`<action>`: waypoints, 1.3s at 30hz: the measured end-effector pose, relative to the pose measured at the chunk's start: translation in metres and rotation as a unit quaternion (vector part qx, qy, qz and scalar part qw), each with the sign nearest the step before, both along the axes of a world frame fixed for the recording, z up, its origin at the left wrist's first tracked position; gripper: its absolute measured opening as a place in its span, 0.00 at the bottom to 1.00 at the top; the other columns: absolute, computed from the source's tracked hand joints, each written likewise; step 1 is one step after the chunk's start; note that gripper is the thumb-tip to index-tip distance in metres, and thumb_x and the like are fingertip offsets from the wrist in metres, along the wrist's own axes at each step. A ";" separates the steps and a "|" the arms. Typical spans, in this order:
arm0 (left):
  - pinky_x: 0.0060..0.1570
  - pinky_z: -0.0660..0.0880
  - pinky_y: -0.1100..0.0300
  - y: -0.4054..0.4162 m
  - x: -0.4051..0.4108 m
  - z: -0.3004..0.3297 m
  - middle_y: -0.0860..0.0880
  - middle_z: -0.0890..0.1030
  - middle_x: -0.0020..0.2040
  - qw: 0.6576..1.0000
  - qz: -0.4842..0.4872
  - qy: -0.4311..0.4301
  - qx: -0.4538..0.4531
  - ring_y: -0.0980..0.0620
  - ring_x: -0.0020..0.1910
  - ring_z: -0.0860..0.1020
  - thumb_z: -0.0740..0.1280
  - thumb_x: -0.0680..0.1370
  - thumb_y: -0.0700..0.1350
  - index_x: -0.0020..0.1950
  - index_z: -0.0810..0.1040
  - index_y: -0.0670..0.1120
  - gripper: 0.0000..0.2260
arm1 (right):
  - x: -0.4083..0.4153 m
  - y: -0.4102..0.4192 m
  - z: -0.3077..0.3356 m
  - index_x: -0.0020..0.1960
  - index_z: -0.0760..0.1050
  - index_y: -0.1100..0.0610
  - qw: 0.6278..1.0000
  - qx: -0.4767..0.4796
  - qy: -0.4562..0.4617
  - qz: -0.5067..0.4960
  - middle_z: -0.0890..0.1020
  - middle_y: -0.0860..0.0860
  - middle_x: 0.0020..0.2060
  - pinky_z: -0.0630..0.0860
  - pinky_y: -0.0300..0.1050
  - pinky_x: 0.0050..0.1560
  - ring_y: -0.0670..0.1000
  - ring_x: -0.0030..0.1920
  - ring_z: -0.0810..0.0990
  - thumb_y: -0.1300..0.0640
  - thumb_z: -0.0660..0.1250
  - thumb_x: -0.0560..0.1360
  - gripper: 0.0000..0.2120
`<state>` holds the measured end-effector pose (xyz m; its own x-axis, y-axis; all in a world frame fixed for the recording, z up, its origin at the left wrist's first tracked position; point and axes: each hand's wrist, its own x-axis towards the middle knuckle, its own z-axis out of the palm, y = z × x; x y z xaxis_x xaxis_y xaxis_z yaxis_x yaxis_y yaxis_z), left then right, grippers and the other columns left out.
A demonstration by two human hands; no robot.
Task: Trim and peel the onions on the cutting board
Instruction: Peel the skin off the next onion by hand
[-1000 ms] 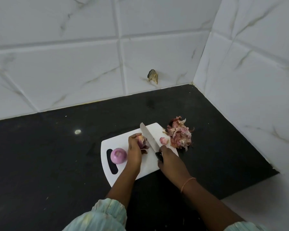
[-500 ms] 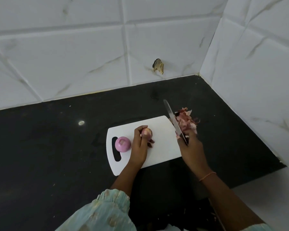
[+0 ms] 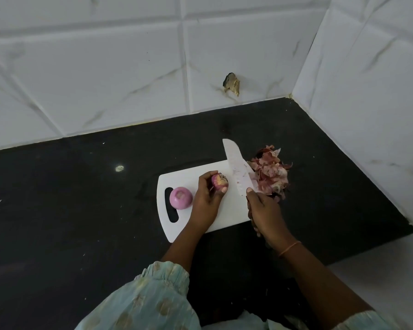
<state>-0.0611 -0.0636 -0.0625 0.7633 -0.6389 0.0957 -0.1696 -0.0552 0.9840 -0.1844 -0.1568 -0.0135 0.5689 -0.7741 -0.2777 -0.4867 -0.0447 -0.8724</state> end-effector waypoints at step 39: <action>0.57 0.73 0.70 -0.005 -0.005 -0.002 0.56 0.78 0.60 0.998 -0.007 -0.033 0.048 0.65 0.58 0.77 0.69 0.79 0.42 0.66 0.71 0.47 0.17 | 0.001 -0.019 -0.018 0.35 0.71 0.58 0.996 -0.030 0.033 0.075 0.73 0.53 0.30 0.67 0.46 0.35 0.52 0.32 0.72 0.45 0.57 0.81 0.22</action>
